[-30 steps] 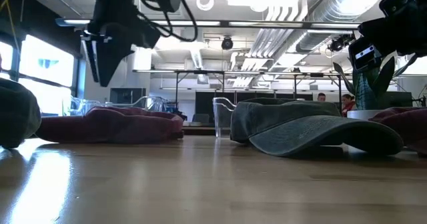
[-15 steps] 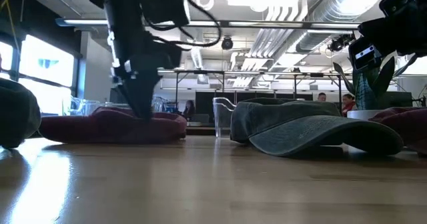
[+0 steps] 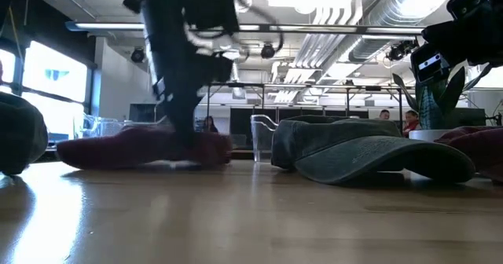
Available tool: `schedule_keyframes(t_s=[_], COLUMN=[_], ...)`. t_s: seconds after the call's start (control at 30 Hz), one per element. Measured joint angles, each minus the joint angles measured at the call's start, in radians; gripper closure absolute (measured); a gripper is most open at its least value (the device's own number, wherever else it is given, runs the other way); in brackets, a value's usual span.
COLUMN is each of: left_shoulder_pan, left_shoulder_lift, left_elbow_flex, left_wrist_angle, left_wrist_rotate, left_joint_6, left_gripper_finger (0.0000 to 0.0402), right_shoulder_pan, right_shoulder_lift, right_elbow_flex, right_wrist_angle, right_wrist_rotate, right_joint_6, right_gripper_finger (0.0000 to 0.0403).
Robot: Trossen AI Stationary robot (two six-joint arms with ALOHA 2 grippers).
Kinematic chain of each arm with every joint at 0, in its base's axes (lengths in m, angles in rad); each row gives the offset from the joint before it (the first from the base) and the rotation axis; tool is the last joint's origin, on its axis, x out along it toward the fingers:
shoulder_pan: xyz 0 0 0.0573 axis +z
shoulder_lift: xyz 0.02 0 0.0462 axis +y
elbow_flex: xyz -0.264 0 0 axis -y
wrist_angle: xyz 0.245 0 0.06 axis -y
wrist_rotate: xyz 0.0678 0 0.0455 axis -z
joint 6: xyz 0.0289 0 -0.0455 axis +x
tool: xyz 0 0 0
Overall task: Pick & Place hat
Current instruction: Put the left red cap into the right transparent bin
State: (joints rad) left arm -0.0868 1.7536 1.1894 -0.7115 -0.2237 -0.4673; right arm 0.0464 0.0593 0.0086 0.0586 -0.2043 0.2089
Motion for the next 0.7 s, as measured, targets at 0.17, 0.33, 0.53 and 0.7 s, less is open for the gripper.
schedule_keyframes(t_s=[0.17, 0.33, 0.53, 0.7], left_shoulder_pan=[-0.08, -0.236, -0.421, -0.459], left_shoulder_lift=[0.0, -0.001, -0.004, -0.004], left_elbow_flex=[0.24, 0.484, 0.524, 0.351], left_wrist_angle=[-0.036, -0.032, 0.022, -0.029], left_wrist_rotate=[0.009, -0.096, -0.47, -0.542], left_joint_6=[-0.015, -0.047, -0.124, -0.398], left_gripper_finger=[0.0398, 0.04, 0.04, 0.04], right_shoulder_pan=[0.0, 0.0, 0.0, 0.0], right_shoulder_lift=[0.0, 0.0, 0.0, 0.0], right_elbow_flex=[0.0, 0.0, 0.0, 0.0], right_wrist_angle=[0.002, 0.003, 0.003, 0.003], right_wrist_rotate=[0.0, -0.001, -0.001, -0.001], right_joint_6=[0.0, 0.0, 0.0, 0.0], right_gripper_finger=[0.0391, 0.0391, 0.0391, 0.0391])
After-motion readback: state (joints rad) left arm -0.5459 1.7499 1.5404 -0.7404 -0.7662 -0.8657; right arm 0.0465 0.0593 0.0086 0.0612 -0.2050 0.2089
